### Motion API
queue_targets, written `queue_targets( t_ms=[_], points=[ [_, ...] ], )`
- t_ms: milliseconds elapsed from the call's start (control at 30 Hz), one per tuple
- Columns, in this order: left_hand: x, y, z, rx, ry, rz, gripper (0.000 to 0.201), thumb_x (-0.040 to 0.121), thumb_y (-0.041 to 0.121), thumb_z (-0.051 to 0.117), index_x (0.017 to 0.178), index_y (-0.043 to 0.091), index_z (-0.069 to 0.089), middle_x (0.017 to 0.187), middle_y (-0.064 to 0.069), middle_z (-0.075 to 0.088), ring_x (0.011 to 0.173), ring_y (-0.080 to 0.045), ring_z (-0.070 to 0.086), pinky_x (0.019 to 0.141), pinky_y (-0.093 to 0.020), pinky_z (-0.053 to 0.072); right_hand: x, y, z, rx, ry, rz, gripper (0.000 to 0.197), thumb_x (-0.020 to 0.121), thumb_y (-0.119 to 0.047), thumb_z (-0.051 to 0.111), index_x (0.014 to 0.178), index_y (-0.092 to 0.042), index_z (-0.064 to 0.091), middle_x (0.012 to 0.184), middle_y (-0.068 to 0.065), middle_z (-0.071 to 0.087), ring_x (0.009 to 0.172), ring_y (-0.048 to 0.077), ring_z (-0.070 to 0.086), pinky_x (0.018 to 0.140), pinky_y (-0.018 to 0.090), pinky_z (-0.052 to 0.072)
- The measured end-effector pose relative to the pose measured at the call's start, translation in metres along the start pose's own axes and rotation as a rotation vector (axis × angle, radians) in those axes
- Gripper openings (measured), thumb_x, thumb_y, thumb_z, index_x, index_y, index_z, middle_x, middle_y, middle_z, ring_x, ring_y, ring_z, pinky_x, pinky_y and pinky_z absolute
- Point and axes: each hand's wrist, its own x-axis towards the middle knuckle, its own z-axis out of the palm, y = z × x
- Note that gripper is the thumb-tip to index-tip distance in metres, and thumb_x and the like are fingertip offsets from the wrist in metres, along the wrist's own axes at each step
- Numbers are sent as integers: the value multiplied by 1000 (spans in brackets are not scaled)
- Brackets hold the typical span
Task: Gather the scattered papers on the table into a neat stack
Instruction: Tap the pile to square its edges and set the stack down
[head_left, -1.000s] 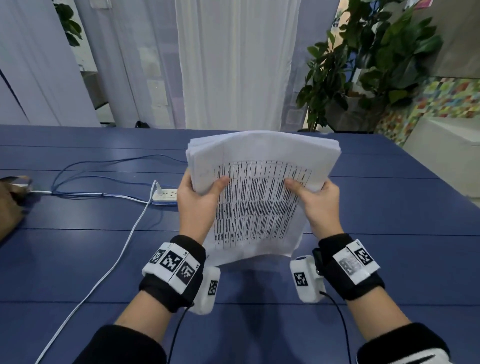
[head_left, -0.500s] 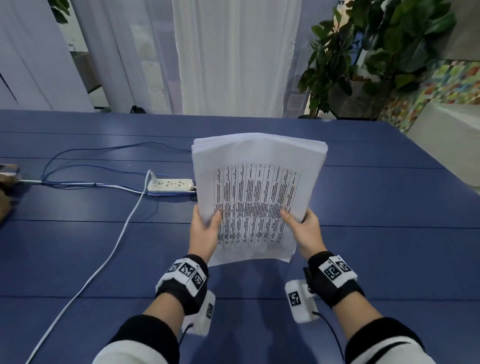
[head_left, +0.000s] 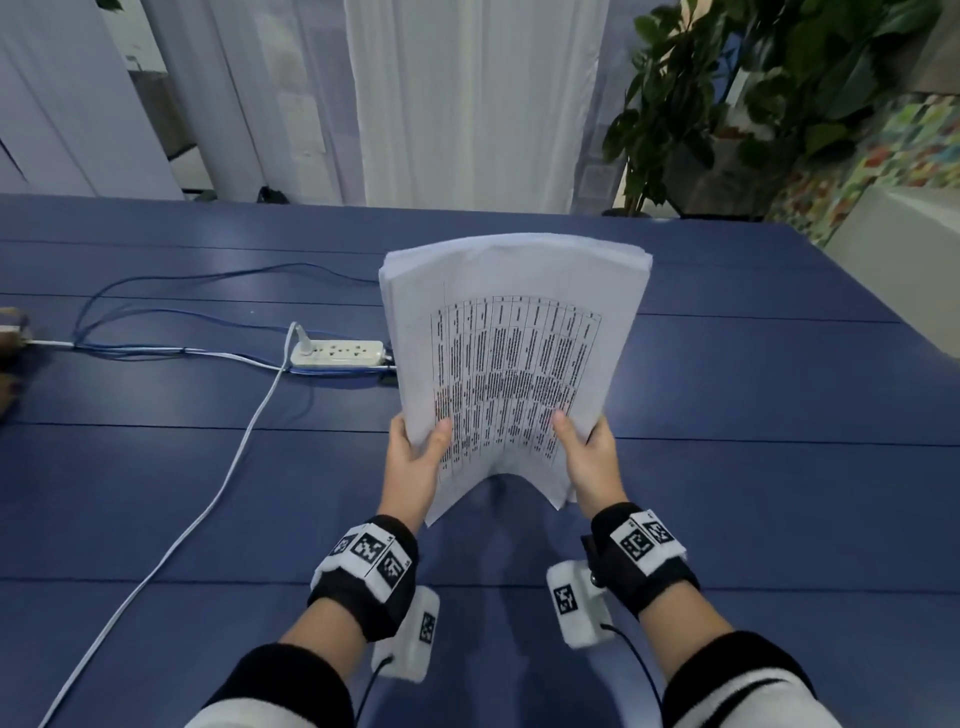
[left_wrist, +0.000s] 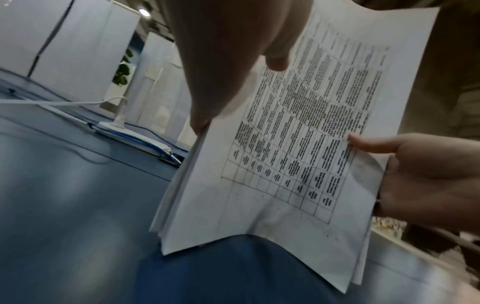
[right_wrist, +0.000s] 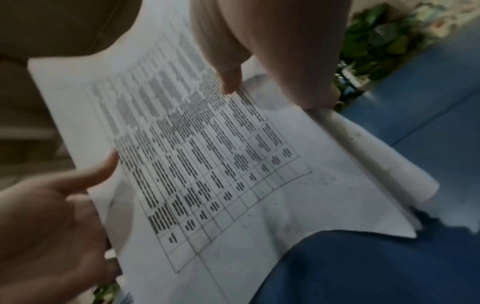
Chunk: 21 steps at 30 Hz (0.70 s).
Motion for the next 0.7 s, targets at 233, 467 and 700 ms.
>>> queue_targets(
  t_ms=[233,467,700],
  points=[
    [11,21,-3,-87,121,23,27,89,12,58,113,8,48,101,1,62,96,-17,60,89,-31,50,1,-7,-6,94,69,-27,14,88,-7,60,100,-12,54,96,-6,64,88,7,61,81,20,48],
    [24,38,3,-25,38,141,29,81,1,66,104,15,55,94,8,65,77,9,65,69,-8,50,12,-13,-10,99,-39,-74,38,89,-3,56,125,-11,46,113,-4,61,105,8,59,92,20,48],
    [17,15,23,-4,161,90,14,90,7,57,96,20,58,90,10,63,75,12,62,71,-4,47,14,-16,15,56,7,-91,25,96,-2,44,97,-26,46,99,-17,56,83,-12,60,76,8,48]
  ],
)
